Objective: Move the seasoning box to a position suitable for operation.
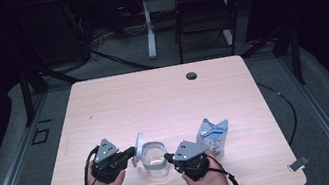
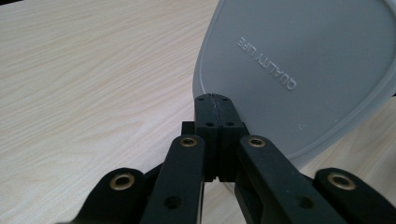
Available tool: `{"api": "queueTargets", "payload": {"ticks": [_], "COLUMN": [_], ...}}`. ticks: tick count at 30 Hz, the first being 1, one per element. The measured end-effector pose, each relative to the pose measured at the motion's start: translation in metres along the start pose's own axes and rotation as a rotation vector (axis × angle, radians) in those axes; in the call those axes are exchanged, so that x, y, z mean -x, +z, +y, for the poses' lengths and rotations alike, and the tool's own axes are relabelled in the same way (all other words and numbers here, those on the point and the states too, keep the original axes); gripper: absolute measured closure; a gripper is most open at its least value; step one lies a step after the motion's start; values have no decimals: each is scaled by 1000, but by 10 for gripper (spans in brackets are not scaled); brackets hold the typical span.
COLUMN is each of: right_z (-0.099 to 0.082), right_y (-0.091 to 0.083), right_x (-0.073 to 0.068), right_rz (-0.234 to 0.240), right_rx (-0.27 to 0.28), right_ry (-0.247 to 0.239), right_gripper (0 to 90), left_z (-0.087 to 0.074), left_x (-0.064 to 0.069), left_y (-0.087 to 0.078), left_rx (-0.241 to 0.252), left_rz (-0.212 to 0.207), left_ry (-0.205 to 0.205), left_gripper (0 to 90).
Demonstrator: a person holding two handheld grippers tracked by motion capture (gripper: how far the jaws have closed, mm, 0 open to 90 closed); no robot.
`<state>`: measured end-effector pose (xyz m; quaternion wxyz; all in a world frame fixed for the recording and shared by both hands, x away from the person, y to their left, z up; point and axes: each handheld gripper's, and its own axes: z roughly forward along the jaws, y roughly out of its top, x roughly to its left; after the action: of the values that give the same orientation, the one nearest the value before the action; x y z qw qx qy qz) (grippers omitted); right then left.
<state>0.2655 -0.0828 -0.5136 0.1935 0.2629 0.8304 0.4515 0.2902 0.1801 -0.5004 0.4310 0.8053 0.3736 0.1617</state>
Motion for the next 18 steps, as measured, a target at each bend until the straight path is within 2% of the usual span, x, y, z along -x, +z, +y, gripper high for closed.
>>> {"api": "queueTargets", "payload": {"ticks": [18], "right_z": [0], "right_y": [0], "right_x": [-1], "right_rz": [-1], "right_rx": [-2], "right_ry": [-2], "right_gripper": [900], "left_z": [-5], "left_x": [-2], "left_y": [1], "left_rx": [1], "left_rz": [-7], "left_ry": [-10], "left_gripper": [900]}}
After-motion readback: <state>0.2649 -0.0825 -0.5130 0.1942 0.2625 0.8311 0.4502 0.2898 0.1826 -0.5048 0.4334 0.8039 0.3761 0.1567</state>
